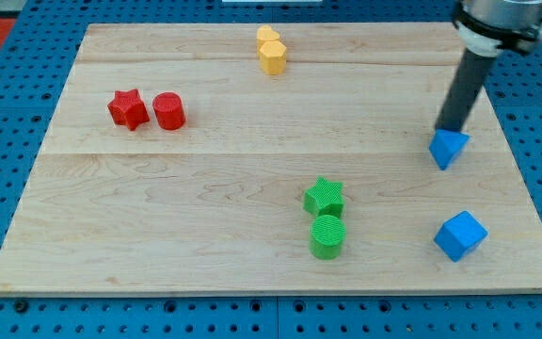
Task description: Slide the red circle diagonal to the top right of the red star
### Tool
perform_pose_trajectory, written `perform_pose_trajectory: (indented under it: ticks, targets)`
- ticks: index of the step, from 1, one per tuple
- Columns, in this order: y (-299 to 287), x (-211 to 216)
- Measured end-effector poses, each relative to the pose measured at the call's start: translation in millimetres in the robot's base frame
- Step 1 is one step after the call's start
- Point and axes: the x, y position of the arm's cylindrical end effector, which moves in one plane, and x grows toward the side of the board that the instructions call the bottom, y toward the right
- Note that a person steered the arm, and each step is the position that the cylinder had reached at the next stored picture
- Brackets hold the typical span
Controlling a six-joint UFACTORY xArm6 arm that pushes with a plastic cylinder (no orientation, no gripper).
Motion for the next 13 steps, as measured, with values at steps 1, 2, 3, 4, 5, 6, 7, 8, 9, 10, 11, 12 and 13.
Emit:
perform_pose_trajectory:
  ticks: [1, 2, 3, 4, 5, 6, 7, 8, 9, 10, 11, 12, 13]
  targets:
    - [1.0, 42.8]
    - [-5.2, 52.0]
    - [-16.2, 43.3]
    - [-78.9, 39.2]
    - [-171.6, 39.2]
    - [-282.1, 39.2]
    - [-386.9, 37.8]
    - [-423.4, 32.7]
    - [-422.9, 32.7]
    - [-422.9, 38.5]
    - [-422.9, 38.5]
    - [-429.9, 29.3]
    - [-478.2, 1.0]
